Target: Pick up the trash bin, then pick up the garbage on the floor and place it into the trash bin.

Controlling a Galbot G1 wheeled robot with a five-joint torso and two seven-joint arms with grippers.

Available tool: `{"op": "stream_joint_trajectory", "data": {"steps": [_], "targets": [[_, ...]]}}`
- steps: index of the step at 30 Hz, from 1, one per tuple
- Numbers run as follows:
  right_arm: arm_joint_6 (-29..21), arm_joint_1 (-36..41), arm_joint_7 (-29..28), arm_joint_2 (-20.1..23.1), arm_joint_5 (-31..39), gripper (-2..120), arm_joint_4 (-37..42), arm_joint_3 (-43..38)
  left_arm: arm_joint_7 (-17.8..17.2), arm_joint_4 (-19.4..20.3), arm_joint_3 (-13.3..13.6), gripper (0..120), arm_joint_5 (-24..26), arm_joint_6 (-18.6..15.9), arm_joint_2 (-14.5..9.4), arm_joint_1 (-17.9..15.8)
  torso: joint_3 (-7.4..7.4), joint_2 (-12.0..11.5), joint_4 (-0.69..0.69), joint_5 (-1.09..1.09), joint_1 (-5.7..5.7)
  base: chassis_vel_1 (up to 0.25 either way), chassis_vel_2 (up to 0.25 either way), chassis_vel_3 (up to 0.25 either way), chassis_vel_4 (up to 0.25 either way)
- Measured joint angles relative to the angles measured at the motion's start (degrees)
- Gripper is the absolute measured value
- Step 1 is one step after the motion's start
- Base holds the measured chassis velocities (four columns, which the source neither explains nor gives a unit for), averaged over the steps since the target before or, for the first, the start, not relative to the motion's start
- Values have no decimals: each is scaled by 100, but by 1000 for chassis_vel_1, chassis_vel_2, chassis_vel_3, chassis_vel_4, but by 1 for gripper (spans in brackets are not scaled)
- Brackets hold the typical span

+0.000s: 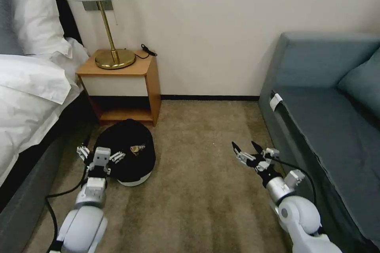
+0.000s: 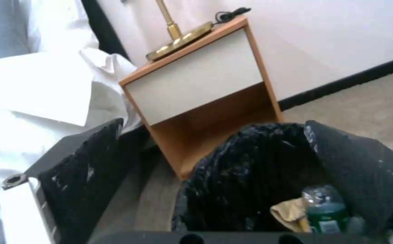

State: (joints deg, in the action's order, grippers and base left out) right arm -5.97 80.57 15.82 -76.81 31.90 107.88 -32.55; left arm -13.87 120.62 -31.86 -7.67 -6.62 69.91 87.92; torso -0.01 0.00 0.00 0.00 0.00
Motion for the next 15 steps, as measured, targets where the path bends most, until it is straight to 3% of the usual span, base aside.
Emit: {"op": "stream_joint_trajectory", "data": {"steps": [8, 15], "targets": [[182, 422, 8, -233, -139, 100, 291, -30, -64, 430, 37, 100, 53, 38, 210, 469, 0, 0, 1, 0, 0, 0, 0, 0, 0], [204, 449, -40, -287, -145, 100, 330, -57, -77, 438, 38, 100, 72, 40, 223, 483, 1, 0, 0, 0, 0, 0, 0, 0, 0]]}}
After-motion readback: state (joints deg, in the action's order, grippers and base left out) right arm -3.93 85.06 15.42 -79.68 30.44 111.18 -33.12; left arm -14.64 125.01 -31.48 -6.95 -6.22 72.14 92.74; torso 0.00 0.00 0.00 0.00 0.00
